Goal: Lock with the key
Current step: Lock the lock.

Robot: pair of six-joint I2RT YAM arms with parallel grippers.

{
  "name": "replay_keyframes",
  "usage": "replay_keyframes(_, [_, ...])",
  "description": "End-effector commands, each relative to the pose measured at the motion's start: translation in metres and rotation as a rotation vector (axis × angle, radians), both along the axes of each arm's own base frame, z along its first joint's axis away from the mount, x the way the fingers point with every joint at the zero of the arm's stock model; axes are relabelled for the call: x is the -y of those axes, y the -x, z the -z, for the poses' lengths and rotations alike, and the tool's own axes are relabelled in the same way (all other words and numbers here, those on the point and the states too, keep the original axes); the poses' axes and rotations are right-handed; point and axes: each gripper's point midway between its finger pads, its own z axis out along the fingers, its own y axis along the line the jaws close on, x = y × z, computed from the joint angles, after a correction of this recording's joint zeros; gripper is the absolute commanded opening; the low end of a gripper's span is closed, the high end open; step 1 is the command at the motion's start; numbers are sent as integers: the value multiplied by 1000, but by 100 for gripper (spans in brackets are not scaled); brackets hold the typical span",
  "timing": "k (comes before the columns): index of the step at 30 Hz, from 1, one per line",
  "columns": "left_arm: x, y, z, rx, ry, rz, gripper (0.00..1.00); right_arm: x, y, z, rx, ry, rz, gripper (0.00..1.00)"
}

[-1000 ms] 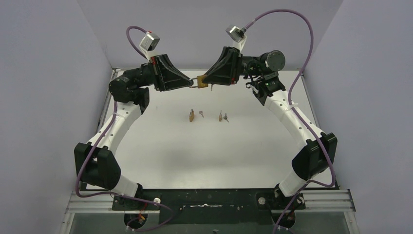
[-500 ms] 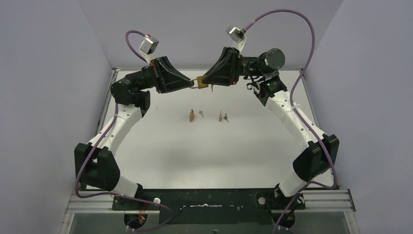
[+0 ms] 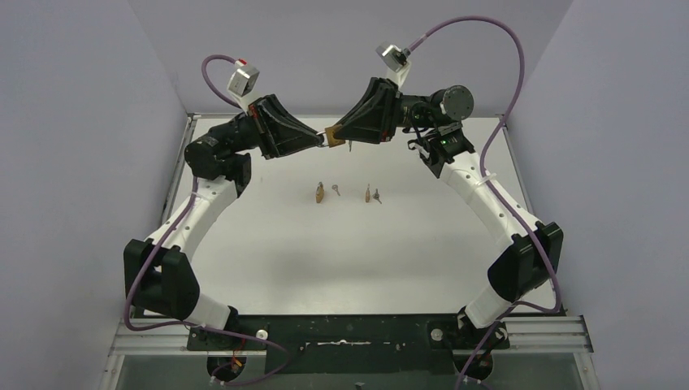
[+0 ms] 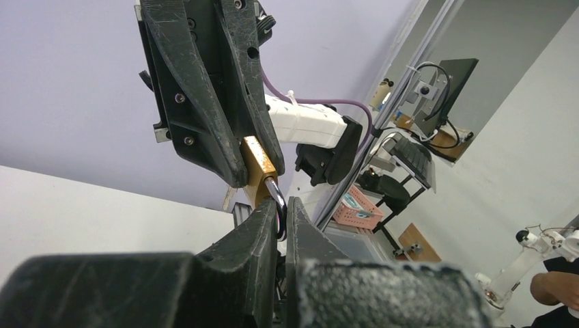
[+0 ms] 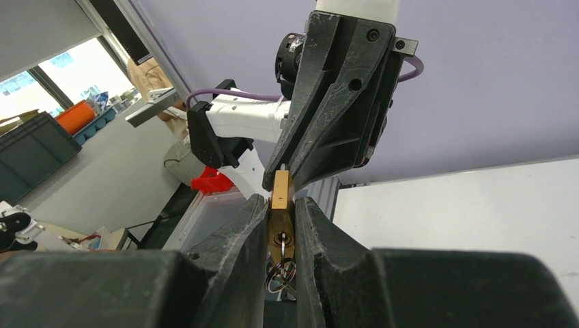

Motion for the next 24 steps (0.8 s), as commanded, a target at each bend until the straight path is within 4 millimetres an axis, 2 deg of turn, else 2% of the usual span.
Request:
replay_keyframes(1, [18,-23,9,-64,-8,-9,0,-38,40,-5,-26,-32,-104,0])
replay_keyframes(4, [3,-31,8,-62,-14,-48,0,-25,28,-7,-18,-20,-57,0])
replay_keyframes(7, [-8,-37,8,-65,-27,-79,0,-14,23,-7,-8,-14,-33,22])
replay_keyframes(10, [-12,-42,10,-67,-41,-99,0,-8,22,-7,1,-10,-22,31])
replay_keyframes(17, [-13,-48,14,-73,-65,-123,0,2,19,-5,10,0,-10,33])
replay_keyframes(20, [-14,-50,15,-74,-71,-131,0,10,12,-4,8,3,15,40])
replay_keyframes(24, [-18,-52,15,-76,-73,-141,0,20,5,0,2,8,48,41])
